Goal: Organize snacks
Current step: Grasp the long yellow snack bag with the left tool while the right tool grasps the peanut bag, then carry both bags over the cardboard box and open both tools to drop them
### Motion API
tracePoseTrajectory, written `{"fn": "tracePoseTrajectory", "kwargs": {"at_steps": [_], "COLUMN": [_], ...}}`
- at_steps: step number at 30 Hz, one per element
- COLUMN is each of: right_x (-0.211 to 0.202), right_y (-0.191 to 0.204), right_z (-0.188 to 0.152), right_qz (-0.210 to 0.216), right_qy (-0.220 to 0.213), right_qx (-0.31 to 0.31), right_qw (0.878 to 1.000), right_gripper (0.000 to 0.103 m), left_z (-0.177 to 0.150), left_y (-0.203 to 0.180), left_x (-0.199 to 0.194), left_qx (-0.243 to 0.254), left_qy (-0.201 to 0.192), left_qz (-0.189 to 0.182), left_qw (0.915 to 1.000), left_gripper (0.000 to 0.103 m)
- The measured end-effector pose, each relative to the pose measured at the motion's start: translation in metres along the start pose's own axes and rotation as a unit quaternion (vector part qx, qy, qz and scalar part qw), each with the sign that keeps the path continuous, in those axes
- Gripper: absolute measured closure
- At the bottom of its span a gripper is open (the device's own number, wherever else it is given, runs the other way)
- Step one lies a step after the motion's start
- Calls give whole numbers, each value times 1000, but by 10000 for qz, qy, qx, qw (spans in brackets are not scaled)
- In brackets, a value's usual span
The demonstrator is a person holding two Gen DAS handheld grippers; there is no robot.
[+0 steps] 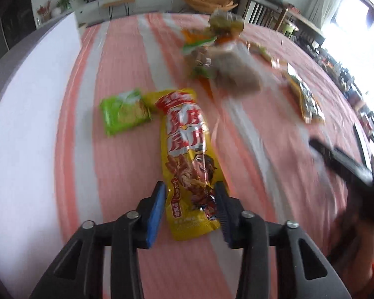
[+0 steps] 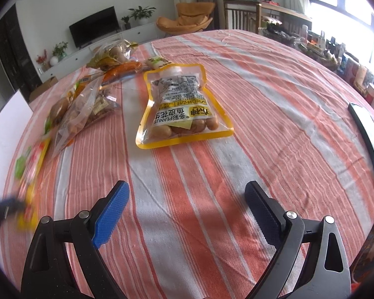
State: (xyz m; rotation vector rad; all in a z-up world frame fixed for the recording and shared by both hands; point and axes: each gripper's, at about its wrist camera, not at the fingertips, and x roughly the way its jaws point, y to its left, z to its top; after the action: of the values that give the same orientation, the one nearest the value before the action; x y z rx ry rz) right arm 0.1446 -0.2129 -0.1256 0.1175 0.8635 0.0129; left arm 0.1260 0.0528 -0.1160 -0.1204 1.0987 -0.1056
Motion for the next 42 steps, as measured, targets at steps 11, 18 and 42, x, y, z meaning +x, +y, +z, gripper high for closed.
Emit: {"fn": "tracePoseTrajectory", "kwargs": {"at_steps": [11,18,42], "right_x": [0,5,-26], "right_y": [-5,-38,-23], "right_z": [1,68,66], "right_qz": [103,772,1866], "right_qy": [24,713,1271], "right_qx": [54,1210,961], "right_qw": [9999,9871,9694], "right_gripper": [7,8,40], "left_z": [12,-7,-8], "left_y": [-29,-7,68], "left_x": [26,9,-146], "left_qx": [635,-36,-825], "left_qy": [-366,-414,-1289], "left_qz": [621,-317,-1678], "left_qw": [9954,9986,9739], "left_gripper": [55,55,55]}}
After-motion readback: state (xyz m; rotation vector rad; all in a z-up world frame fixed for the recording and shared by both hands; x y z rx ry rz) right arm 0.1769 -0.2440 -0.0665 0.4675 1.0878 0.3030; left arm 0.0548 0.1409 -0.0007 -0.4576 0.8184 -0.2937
